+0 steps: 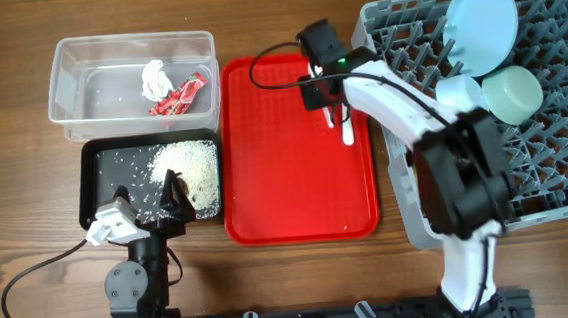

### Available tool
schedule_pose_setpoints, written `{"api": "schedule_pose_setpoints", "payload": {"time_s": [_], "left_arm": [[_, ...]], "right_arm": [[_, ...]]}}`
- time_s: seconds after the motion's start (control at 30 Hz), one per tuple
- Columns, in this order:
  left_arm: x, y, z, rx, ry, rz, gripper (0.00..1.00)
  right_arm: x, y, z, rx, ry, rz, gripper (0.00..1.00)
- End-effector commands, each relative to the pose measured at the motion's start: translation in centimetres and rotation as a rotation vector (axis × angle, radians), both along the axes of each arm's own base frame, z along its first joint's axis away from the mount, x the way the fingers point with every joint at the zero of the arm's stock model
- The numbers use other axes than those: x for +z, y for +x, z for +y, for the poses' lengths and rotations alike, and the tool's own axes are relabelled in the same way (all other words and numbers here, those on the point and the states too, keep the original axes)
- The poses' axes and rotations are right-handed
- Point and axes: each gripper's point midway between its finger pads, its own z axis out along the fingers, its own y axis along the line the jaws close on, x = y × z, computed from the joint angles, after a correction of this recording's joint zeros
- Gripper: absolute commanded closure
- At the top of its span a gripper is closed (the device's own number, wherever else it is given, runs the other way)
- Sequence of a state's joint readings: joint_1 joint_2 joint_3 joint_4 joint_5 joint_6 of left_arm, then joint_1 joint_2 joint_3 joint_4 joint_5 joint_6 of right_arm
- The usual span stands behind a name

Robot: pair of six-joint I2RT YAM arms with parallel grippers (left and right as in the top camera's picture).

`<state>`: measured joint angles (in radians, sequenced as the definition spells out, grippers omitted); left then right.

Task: Sort waste into correct bins and load items into the dishwasher rack
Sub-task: 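Place the white fork into the rack with the right gripper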

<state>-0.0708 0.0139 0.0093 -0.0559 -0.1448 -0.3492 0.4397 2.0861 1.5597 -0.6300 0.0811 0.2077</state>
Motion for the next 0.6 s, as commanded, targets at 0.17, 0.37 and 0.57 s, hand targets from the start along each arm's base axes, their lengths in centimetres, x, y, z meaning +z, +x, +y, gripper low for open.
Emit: {"api": "schedule_pose_setpoints", "payload": {"time_s": [0.17,0.37,0.57], "left_arm": [[0.0,0.0,0.4,0.019,0.002,-0.003,0.00],[0.0,0.0,0.4,0.019,0.002,-0.003,0.00],[0.0,0.0,0.4,0.019,0.002,-0.003,0.00]], "right_arm": [[15.8,-1.3,-4.6,-0.100,-0.046,-0.295,0.96],[13.1,-0.1,-14.1,-0.241,-0.211,-0.215,0.96],[7.9,-0.9,-14.8,-0.109,-0.199,-0.026,0.95]]}}
